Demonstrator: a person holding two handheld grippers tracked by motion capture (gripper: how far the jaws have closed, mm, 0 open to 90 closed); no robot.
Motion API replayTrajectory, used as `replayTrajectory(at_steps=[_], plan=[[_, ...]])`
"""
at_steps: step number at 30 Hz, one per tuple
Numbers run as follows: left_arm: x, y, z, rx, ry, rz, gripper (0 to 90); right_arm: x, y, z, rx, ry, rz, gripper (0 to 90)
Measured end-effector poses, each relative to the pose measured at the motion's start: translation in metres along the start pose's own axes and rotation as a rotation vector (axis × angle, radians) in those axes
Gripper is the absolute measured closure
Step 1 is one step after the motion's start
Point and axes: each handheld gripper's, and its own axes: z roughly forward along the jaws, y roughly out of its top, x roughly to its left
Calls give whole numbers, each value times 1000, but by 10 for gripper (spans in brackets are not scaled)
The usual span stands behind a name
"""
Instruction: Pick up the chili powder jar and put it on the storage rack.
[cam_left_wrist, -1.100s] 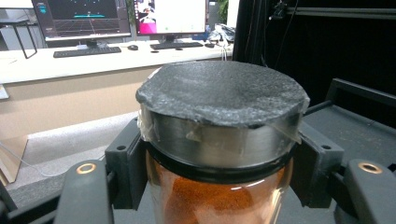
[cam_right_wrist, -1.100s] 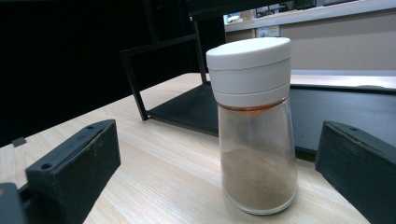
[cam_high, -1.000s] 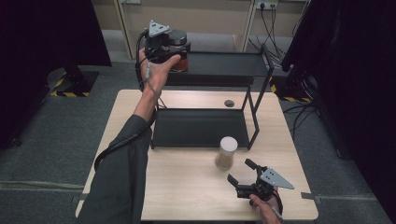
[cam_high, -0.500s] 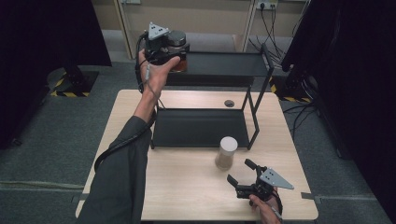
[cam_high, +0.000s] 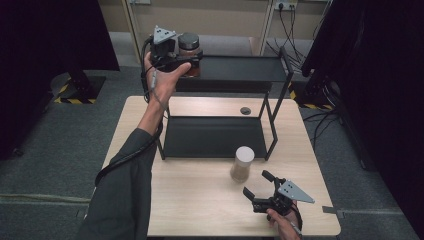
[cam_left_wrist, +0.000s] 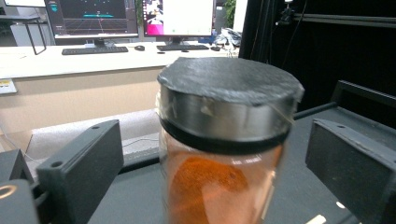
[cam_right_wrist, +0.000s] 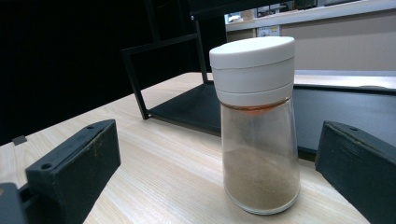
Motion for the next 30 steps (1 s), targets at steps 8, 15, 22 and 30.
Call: replayTrajectory(at_steps=[8,15,22,30], plan=[[-3,-3,-14,-23,-34,21,23,1,0,0,1,-1,-4,4],[-5,-12,-25,-29,-55,26,23,1,0,0,1,-4,-1,3],[-5,-23,-33,-45,-78,21,23,1,0,0,0,-4,-2,4],[-8,-34,-40,-59,-104,34,23,2,0,0,0,-6,-2,4]])
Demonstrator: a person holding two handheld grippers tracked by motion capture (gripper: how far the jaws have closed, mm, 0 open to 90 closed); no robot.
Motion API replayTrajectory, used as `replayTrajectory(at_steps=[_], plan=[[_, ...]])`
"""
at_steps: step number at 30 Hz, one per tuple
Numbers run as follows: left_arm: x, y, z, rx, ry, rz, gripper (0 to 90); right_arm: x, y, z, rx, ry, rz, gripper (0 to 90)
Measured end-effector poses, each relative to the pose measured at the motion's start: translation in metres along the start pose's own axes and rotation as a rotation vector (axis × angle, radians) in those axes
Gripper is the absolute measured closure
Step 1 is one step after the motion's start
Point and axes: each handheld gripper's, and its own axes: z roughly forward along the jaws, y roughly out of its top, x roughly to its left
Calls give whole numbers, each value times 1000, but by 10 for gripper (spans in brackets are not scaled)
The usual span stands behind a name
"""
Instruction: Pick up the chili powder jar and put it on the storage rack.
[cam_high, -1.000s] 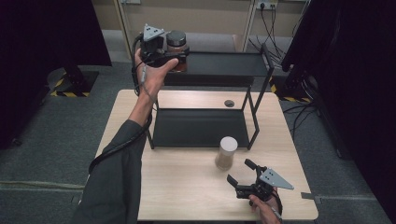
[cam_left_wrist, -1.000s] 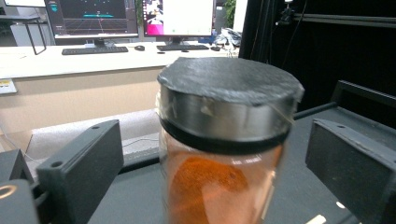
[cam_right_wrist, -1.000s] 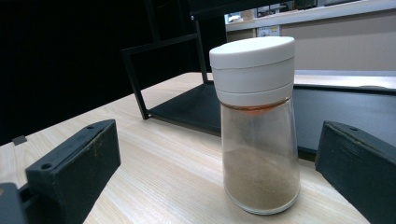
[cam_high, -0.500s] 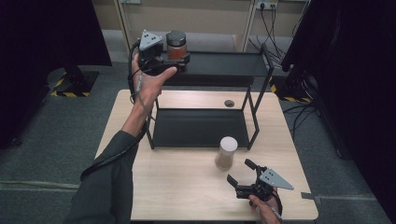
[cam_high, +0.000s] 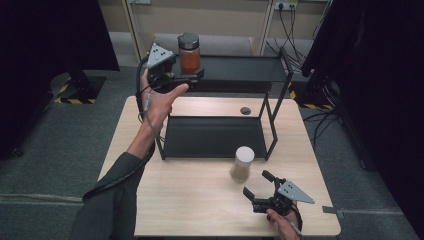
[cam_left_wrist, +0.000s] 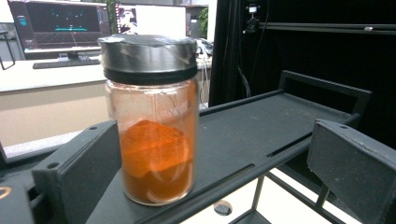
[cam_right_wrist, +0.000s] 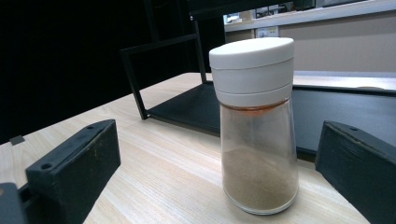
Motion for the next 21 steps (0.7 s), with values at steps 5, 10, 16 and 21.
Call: replayTrajectory(at_steps=[5,10,16,21], plan=[[-3,-7,-5,-13,-19,-1,23,0,0,0,0,0,0,4],[-4,-15,-9,-14,-41,-2,23,0,0,0,1,2,-2,4],[-6,-26,-16,-25,-72,-4,23,0,0,0,-1,1,0,4],[-9,-36,-22,-37,-99,-11,24,0,0,0,0,1,0,4]])
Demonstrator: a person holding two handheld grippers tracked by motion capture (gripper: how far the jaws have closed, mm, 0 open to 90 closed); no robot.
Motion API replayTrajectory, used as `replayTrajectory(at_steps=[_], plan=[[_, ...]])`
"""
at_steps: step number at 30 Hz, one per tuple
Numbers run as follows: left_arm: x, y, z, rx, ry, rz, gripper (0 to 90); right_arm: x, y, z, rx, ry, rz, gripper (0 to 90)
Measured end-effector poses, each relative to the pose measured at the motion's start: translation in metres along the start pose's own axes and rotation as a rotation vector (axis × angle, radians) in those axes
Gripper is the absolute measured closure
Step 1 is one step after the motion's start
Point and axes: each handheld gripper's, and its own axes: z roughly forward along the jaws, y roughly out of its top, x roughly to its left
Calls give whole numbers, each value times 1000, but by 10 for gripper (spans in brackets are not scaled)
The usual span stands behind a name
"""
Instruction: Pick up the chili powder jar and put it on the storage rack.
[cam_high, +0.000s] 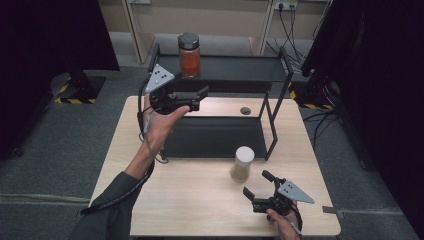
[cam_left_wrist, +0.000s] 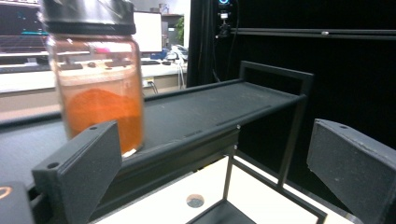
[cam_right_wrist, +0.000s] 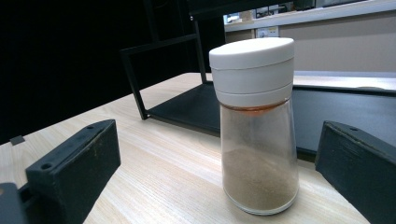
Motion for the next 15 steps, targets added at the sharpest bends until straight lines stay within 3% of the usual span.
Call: replayTrajectory(at_steps=[15], plan=[[-9,-31,-19,-5,-87,-8,23,1,0,0,-1,-1,-2,4]])
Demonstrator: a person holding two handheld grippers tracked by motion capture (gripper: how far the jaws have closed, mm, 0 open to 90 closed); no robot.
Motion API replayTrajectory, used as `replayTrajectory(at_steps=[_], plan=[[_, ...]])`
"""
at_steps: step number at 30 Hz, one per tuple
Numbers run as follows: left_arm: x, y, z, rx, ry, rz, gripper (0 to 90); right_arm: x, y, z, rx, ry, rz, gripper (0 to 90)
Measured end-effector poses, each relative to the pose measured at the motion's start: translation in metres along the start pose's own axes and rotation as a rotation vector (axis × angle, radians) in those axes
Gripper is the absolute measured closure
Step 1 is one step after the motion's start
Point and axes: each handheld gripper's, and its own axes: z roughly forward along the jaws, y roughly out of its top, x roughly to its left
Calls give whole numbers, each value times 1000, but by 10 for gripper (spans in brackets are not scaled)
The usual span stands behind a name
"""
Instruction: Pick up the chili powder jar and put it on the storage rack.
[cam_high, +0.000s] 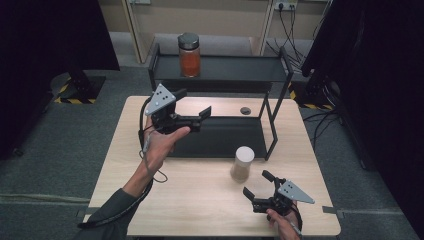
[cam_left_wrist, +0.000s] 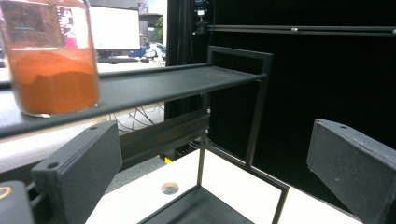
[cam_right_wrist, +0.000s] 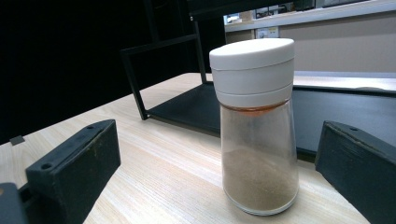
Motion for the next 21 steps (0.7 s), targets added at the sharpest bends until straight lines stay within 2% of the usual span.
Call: replayTrajectory(at_steps=[8,21], plan=[[-5,-16,-8,7,-38,-6,23,0,0,0,1,0,-2,4],[-12,-40,-20,11,-75,13,23,1,0,0,0,-2,-2,4]])
